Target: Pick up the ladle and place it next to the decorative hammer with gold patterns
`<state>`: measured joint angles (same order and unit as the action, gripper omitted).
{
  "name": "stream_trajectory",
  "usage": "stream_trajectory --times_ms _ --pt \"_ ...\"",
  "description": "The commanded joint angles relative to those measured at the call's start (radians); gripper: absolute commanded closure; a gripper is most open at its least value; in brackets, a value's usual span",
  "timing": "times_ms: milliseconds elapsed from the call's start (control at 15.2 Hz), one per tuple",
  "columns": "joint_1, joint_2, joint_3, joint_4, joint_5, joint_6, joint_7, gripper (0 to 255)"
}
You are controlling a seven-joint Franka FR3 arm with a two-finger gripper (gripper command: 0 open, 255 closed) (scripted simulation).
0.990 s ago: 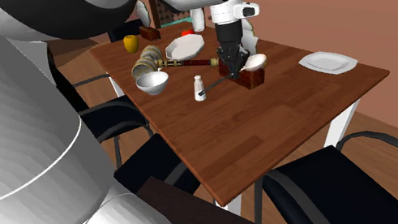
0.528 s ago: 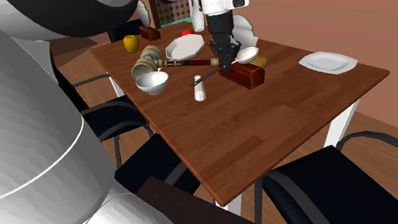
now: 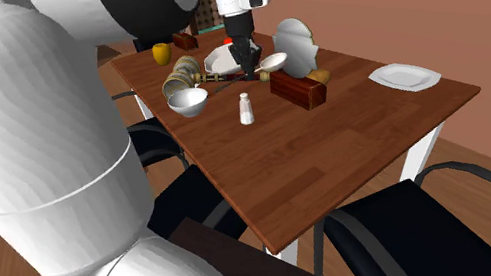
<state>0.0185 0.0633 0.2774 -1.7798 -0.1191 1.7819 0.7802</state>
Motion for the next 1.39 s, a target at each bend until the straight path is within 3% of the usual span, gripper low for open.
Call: stream_trajectory --times_ms 0,726,1320 --pt "0.027 0.037 0.022 0.043 -0.009 -0.014 0.051 255" --pt "0.216 0.336 0.099 0.444 -0.103 -0.158 0.288 255" --pt "0.206 0.336 0.095 0.322 -0.105 -0.037 0.301 255"
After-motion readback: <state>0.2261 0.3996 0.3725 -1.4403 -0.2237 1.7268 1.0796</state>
